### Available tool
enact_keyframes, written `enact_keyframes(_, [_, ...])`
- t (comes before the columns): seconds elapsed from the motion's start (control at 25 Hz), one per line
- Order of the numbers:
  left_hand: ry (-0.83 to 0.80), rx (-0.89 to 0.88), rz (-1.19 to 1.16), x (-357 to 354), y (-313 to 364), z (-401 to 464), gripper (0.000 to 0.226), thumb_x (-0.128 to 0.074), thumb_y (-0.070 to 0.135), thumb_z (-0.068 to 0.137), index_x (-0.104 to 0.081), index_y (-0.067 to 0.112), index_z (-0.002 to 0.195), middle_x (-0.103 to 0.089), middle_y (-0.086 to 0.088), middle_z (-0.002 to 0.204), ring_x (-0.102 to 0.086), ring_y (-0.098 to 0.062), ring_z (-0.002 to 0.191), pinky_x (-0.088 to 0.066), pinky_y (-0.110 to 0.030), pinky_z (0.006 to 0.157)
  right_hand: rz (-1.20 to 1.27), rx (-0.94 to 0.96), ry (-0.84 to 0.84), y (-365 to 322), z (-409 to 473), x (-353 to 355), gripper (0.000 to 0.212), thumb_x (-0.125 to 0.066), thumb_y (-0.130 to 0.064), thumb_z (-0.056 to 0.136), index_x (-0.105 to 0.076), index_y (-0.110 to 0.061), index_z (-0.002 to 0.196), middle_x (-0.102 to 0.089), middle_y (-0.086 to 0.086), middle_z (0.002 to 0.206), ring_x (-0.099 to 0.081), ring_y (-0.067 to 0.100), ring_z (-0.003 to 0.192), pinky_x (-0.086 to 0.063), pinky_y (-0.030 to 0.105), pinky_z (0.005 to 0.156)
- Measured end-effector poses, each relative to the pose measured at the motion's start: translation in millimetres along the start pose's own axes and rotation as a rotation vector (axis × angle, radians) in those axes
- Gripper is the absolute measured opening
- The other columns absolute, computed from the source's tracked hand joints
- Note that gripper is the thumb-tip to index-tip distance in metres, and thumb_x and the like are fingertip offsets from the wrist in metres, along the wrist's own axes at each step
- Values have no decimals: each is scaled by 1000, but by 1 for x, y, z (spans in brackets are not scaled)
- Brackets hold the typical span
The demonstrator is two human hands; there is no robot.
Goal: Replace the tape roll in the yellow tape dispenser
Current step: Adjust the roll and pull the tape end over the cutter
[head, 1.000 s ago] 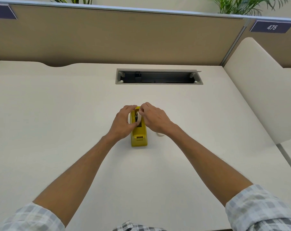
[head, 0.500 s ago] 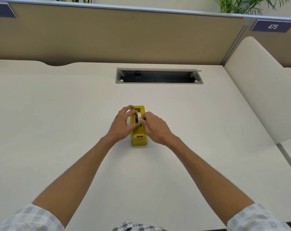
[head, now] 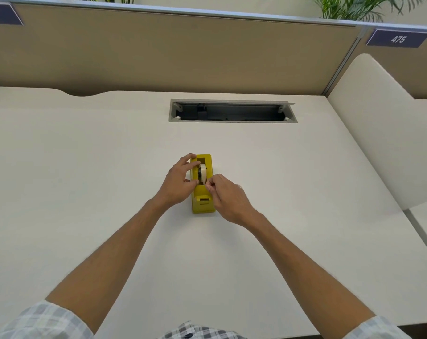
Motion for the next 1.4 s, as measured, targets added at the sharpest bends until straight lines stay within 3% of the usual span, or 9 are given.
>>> enact_keyframes(0.12, [26,2,-12,-1,-1,0,52,-63,0,83,-54,11,133,-38,3,149,-41,-17,132,-57,-31,85,7,8,1,-1,-6,-2,20,-35,-28,104,-50,-15,100,-50,-6,93,-51,18,74,-47,39,68])
enact_keyframes(0.24, [74,-2,-5,0,-3,-3,55,-68,3,81,-53,13,134,-41,2,146,-45,-16,127,-52,-12,75,15,6,2,-1,-10,-4,19,-34,-29,104,-48,-17,99,-49,-6,93,-50,16,73,-40,33,60])
enact_keyframes(0.32, [106,0,-16,-1,-5,-5,54,-70,6,81,-54,14,132,-44,0,143,-46,-17,126,-48,-8,71,20,8,10,-1,-12,-4,18,-35,-28,104,-48,-17,99,-48,-6,93,-49,16,73,-36,31,60])
enact_keyframes(0.52, [165,49,14,0,-7,-13,49,-72,17,82,-57,16,128,-54,-4,133,-54,-14,109,-53,-34,87,33,11,2,-6,-20,-6,17,-36,-24,104,-49,-15,100,-51,-5,95,-54,22,75,-47,41,62])
enact_keyframes(0.72, [216,74,78,2,0,-20,42,-73,23,82,-60,18,122,-60,-1,120,-56,-11,94,-49,-31,81,15,4,-2,-10,-29,-6,16,-36,-24,104,-49,-15,100,-53,-1,95,-56,26,74,-48,45,63])
enact_keyframes(0.84, [250,90,82,3,5,-24,29,-74,23,81,-62,20,108,-64,2,99,-60,-14,83,-52,-34,72,11,8,5,-11,-34,-6,15,-36,-25,104,-48,-16,99,-53,-3,94,-55,25,72,-46,40,61])
enact_keyframes(0.96, [253,147,49,0,4,-26,17,-72,23,83,-62,20,96,-64,5,80,-61,-13,71,-49,-28,64,13,1,-2,-11,-40,-6,15,-37,-25,104,-47,-16,99,-51,-6,94,-54,24,73,-46,40,62])
enact_keyframes(1.2, [261,179,20,-4,2,-27,7,-69,21,84,-64,18,81,-63,7,73,-58,-10,64,-47,-24,62,19,-1,-10,-18,-51,-5,20,-34,-30,104,-47,-16,98,-55,0,98,-54,25,72,-47,42,64])
enact_keyframes(1.4, [266,180,8,-4,2,-29,3,-66,18,87,-66,16,84,-64,5,80,-60,-9,71,-47,-22,67,5,-10,-11,-21,-56,-6,21,-33,-29,104,-48,-15,101,-55,1,102,-56,26,75,-49,44,67])
Point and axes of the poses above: each hand's wrist, its own z-axis towards the middle knuckle, its own x-axis out of the back of the hand, y = z × x, the point moved 5 cm from there along z, towards the middle knuckle
